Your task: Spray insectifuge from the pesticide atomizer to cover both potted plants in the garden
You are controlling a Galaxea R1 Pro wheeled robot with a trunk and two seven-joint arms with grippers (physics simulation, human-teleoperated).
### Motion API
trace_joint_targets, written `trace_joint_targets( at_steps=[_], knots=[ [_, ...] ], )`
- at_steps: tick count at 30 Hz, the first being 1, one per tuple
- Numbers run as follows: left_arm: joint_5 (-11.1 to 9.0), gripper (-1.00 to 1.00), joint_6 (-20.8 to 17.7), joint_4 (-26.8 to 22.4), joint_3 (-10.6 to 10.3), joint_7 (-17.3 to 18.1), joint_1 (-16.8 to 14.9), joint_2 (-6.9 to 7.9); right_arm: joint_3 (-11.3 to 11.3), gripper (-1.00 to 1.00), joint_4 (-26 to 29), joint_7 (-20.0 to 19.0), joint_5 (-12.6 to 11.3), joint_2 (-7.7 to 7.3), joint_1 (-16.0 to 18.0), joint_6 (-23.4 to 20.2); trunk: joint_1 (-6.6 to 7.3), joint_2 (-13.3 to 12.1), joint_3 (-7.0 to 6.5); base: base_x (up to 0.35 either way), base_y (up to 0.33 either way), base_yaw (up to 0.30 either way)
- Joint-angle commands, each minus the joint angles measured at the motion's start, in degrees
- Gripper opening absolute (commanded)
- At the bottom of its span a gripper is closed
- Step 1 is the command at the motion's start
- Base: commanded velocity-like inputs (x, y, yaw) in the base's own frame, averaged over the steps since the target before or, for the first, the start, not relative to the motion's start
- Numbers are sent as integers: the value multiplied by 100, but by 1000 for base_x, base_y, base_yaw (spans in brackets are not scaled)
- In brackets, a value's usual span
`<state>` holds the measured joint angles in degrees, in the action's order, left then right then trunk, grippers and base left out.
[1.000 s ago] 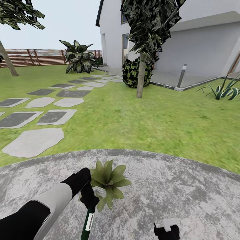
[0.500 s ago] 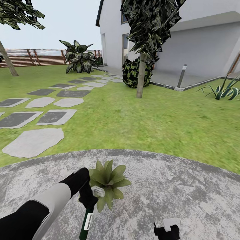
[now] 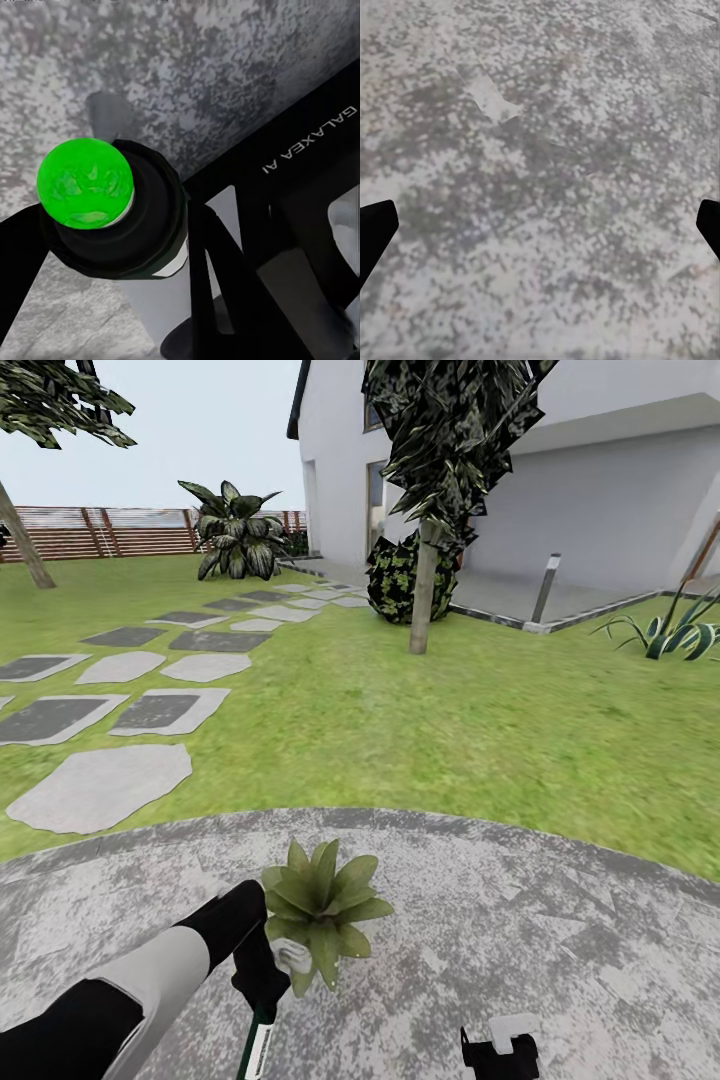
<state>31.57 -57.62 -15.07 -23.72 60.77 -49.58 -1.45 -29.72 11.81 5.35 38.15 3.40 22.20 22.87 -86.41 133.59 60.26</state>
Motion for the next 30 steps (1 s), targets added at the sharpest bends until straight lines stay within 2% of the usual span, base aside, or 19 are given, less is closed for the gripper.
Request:
trace_joint_targets(
  at_steps=[1, 4, 10, 15, 24, 30],
  knots=[
    [61, -100, -31, -6, 0, 54, 0, -2, -34, 100, -3, 27, 61, 3, 4, 16, 1, 2, 5, 0, 0, 0],
    [60, -100, -30, 30, -8, 43, 7, 40, -34, 100, -3, 27, 61, 3, 4, 16, 1, 2, 5, 0, 0, 0],
    [53, -100, -23, -15, 17, 40, 9, 371, -34, 100, -5, 27, 61, 3, 4, 16, 1, 2, 5, 0, 0, 0],
    [51, -100, -24, -32, 27, 43, 9, 340, -34, 100, -5, 27, 61, 7, 4, 16, 1, 2, 5, 7, 0, 0],
    [55, -100, -28, -48, 31, 66, 9, 295, -40, 100, -3, 27, 53, 9, 4, 20, 1, 2, 6, 164, 0, 0],
    [59, -100, -30, -50, 17, 66, -7, 295, -43, 100, 3, 33, 44, 10, 4, 25, 1, 2, 53, 4, 0, 0]
  ],
)
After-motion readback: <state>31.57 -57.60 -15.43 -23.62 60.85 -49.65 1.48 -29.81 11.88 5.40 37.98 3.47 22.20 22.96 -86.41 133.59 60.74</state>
